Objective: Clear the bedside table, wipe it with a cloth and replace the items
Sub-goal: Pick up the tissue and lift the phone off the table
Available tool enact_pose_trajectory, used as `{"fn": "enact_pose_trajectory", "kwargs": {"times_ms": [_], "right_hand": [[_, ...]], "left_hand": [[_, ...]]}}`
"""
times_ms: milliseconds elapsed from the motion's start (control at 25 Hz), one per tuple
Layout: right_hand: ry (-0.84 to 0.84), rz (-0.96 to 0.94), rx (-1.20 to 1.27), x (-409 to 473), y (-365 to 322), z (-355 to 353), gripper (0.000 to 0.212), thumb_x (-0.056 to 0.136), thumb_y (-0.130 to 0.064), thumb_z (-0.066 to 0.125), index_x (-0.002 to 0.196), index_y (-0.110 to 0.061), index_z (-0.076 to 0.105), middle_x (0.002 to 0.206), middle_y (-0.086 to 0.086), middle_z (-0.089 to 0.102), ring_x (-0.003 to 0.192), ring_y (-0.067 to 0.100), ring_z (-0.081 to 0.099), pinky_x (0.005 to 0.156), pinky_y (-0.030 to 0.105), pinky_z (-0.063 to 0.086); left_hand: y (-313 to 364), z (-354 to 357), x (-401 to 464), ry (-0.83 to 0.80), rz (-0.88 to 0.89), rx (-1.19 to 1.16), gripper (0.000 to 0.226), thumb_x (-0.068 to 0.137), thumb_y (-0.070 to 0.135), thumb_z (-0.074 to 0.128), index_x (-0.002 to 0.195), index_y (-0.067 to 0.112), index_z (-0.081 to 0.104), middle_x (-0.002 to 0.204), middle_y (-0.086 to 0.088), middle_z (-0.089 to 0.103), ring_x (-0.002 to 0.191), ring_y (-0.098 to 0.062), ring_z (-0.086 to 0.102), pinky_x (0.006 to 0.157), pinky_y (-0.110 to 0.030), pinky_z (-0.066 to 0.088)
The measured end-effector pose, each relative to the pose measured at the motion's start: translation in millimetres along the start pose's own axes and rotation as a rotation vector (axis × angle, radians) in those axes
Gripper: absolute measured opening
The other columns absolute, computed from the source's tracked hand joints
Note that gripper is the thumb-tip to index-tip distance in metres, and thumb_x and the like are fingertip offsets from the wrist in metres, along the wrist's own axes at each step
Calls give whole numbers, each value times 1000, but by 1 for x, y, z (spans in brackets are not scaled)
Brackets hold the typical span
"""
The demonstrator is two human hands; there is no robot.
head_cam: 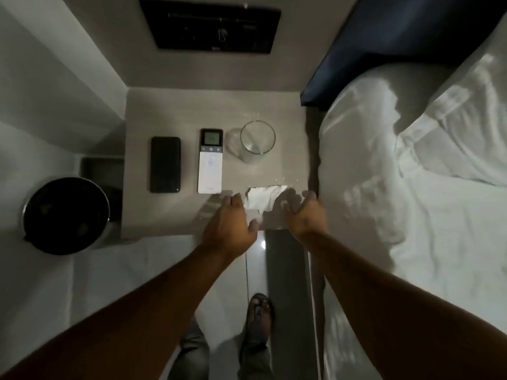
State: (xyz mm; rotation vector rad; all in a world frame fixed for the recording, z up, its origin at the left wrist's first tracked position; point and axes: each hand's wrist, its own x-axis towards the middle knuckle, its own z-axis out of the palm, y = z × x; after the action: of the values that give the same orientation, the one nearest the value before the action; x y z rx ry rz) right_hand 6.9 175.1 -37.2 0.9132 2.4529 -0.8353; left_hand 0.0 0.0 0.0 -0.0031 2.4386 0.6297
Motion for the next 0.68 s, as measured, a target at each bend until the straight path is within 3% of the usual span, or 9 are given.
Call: {"fn": "enact_pose_trajectory", "kwargs": {"times_ms": [160,240,320,400,480,560,680], "right_hand": [[72,15,147,31,-14,34,49,89,-52,67,123,-20,54,99,-4,59,87,19,62,71,28,54],[68,47,194,37,-18,49,40,88,-45,71,117,-21,59,98,-5,62,86,17,63,75,32,60],[39,56,198,37,-19,53,18,90,-33,71,104,-22,66,102,-2,71,87,18,67,83,35,62],[1,29,230,27,-30,58,10,93,-28,69,99,-20,70,102,2,75,87,18,70,80,29,61],[-37,-51,235,3,-55,66,15,92,-30,68,102,-18,70,92,-2,72,84,16,70,69,17,54],[-131,-120,276,-27,-91,91,15,92,-28,69,103,-18,69,92,-1,71,86,19,71,70,21,57],[-338,-195,319,-72,-155,148,14,93,-23,70,105,-16,69,104,7,74,91,24,72,78,37,64]], "left_hand": [[13,25,47,122,-211,-189,58,93,36,68,138,5,47,132,-15,61,119,-34,64,93,-35,53],[13,35,62,126,-251,-238,49,91,31,70,130,4,60,126,-13,68,114,-32,67,91,-32,53],[7,35,66,94,-275,-307,35,89,23,72,119,4,70,118,-12,73,110,-30,70,91,-26,52],[-9,30,61,86,-302,-485,22,90,13,69,110,2,73,111,-13,75,105,-30,70,92,-24,49],[-34,13,42,123,-356,-668,17,93,11,66,105,2,72,105,-11,74,99,-27,70,95,-33,56],[-75,-9,20,211,-432,-696,14,93,17,66,101,7,74,100,-5,75,92,-22,71,90,-37,60],[-150,-43,-9,355,-572,-881,14,93,18,67,101,9,73,100,-11,77,92,-28,74,88,-46,62]]}}
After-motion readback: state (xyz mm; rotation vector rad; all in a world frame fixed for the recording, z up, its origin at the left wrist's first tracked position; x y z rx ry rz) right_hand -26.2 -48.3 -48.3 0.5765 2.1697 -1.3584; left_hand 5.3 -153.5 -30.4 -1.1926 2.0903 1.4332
